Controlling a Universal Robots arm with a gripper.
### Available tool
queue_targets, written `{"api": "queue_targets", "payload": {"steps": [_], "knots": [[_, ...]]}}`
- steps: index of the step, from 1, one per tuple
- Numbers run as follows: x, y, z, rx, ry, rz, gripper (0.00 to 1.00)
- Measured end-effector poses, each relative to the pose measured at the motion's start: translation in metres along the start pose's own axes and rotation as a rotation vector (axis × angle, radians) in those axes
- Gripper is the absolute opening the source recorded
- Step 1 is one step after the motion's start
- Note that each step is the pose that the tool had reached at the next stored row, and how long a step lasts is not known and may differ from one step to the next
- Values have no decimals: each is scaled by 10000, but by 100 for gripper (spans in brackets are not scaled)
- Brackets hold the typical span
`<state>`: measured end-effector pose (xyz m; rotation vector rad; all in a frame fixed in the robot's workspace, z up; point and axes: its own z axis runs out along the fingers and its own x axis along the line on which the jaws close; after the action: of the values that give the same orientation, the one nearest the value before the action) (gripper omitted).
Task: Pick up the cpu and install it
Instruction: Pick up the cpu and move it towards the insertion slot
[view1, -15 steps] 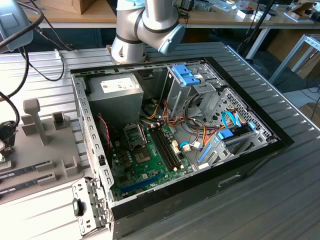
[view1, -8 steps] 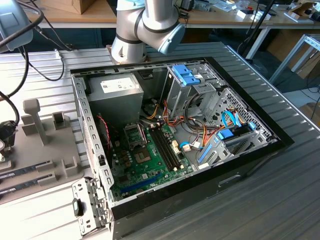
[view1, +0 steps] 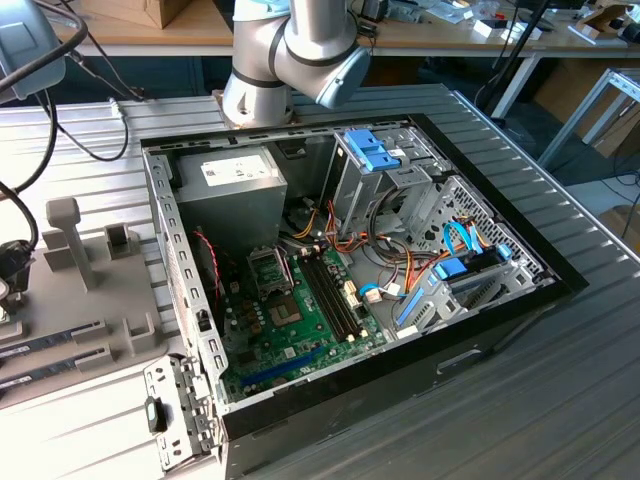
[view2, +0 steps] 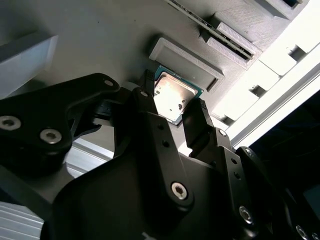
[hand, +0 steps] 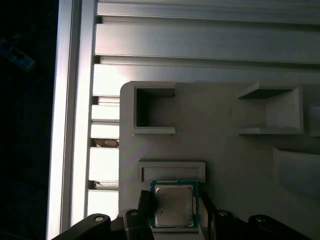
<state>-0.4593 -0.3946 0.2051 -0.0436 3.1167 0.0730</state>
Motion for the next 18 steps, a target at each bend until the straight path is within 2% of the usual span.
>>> {"api": "queue_targets", "payload": {"steps": [2,18], "knots": [[-1,3,-54,-7,1,1,47],[-3,4,-96,-12,-2,0,47]]}}
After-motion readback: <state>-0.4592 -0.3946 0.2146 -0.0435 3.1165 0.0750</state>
